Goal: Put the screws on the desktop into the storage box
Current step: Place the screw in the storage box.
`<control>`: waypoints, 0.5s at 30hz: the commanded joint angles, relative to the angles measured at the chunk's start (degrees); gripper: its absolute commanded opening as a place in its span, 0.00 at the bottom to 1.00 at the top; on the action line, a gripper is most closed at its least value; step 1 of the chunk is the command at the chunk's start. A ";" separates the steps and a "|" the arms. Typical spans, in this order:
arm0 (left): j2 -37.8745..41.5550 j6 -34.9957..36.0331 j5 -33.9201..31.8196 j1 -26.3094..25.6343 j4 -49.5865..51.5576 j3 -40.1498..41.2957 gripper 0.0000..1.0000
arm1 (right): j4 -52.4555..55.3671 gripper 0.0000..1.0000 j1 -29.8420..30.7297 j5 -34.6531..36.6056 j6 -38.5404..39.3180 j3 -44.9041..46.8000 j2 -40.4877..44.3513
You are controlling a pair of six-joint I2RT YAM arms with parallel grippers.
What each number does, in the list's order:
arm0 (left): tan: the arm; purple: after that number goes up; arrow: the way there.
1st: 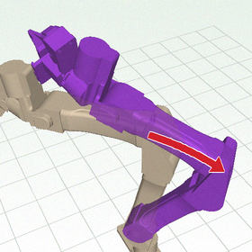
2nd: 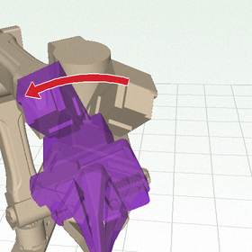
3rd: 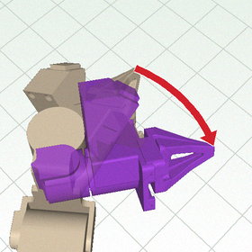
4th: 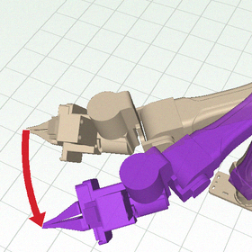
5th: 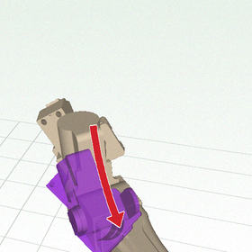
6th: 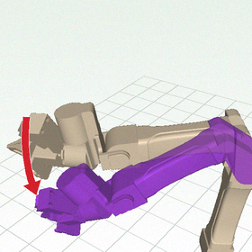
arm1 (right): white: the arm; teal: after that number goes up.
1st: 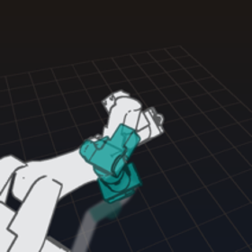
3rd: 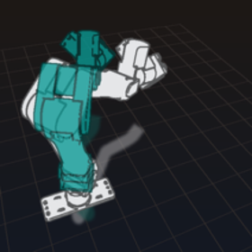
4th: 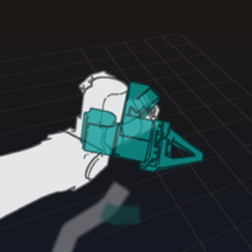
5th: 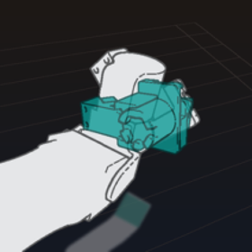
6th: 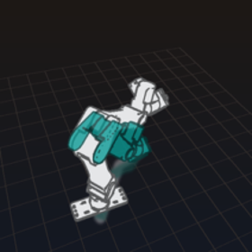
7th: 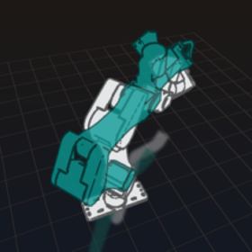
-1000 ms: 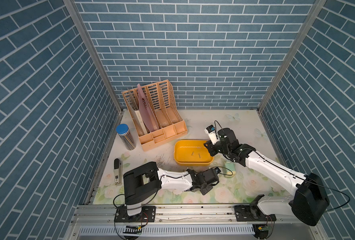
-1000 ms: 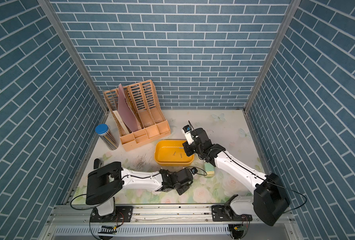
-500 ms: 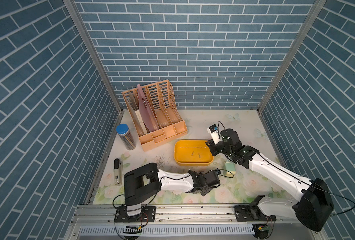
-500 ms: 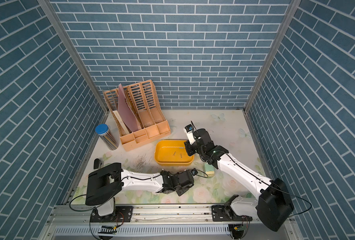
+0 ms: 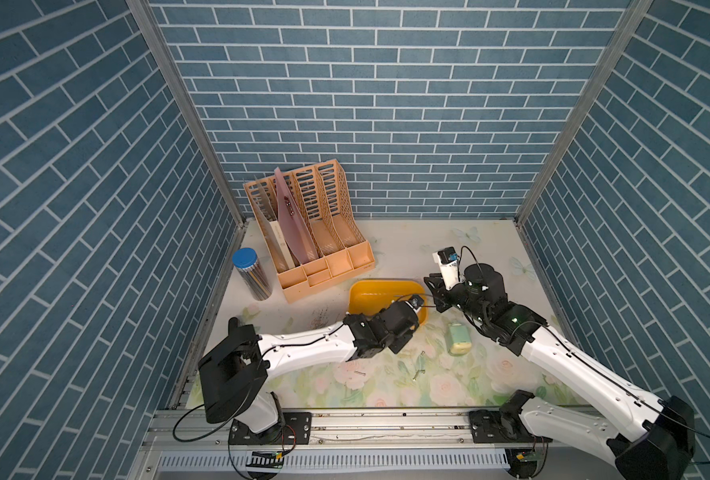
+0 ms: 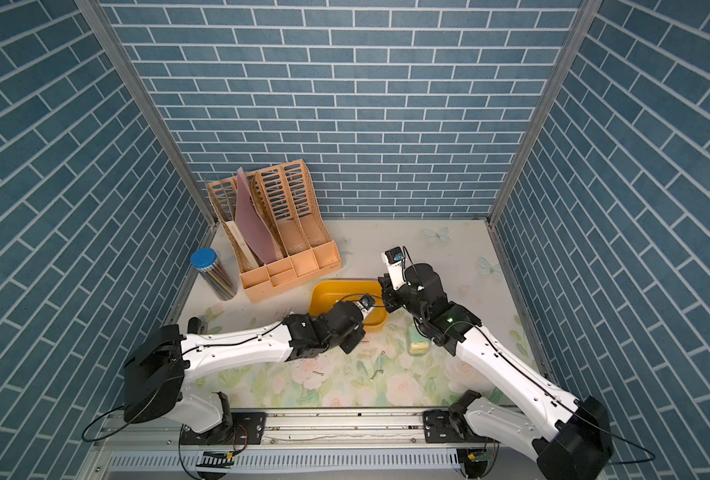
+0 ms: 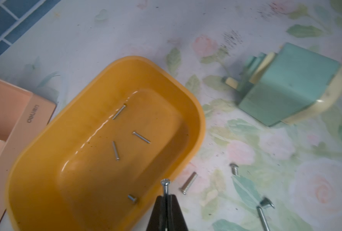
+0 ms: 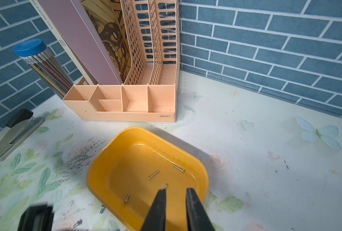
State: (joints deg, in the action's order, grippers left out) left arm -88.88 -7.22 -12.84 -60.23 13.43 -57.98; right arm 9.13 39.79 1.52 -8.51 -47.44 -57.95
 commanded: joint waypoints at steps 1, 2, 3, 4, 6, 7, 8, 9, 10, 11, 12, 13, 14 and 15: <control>0.84 2.81 3.71 4.84 -0.47 -2.03 0.00 | 2.90 0.22 -0.15 -0.28 -3.14 3.25 2.96; -0.22 3.61 4.27 5.92 -0.39 -2.95 0.00 | 3.96 0.22 -0.15 -1.78 -3.47 3.86 2.98; -1.35 4.08 4.14 6.76 0.16 -3.99 0.00 | 4.74 0.21 -0.07 -3.93 -3.65 4.47 2.81; -3.01 4.49 4.35 7.78 0.93 -5.15 0.00 | 5.47 0.21 0.11 -5.44 -3.86 5.29 2.62; -5.28 4.97 5.75 9.42 0.95 -6.09 0.00 | 5.82 0.21 1.14 -8.49 -4.33 7.50 2.97; -5.99 5.31 6.89 10.23 0.40 -6.09 0.00 | 5.97 0.20 1.84 -8.38 -4.49 8.60 3.42; -6.80 5.49 7.69 11.00 -0.11 -5.93 0.00 | 6.24 0.20 2.33 -8.29 -4.65 9.58 3.88; -7.52 5.67 8.35 11.65 -0.17 -6.07 0.00 | 6.41 0.19 2.73 -8.19 -4.98 10.22 4.23; -8.46 5.86 8.83 12.29 -0.10 -6.21 0.00 | 6.58 0.19 3.45 -8.32 -5.36 10.78 4.47; -9.50 6.06 9.09 12.86 0.08 -6.63 0.00 | 6.65 0.19 4.29 -9.17 -5.71 11.04 4.31; -10.43 6.22 9.35 13.19 0.25 -6.92 0.00 | 6.69 0.19 5.27 -10.10 -5.97 11.13 3.82; -11.44 6.55 9.90 13.50 0.46 -7.46 0.00 | 6.50 0.19 6.83 -10.93 -6.48 11.13 3.07; -12.32 6.69 10.11 13.60 0.70 -8.03 0.00 | 6.77 0.19 8.82 -10.92 -6.68 10.93 1.79; -12.87 6.70 10.11 13.58 0.96 -8.38 0.00 | 7.21 0.19 10.96 -9.64 -7.10 10.67 0.41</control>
State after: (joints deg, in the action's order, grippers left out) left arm -100.47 -1.87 -4.75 -47.03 13.10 -64.34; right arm 15.29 46.92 -6.68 -13.21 -36.23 -55.59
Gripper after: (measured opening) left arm 0.079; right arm 0.189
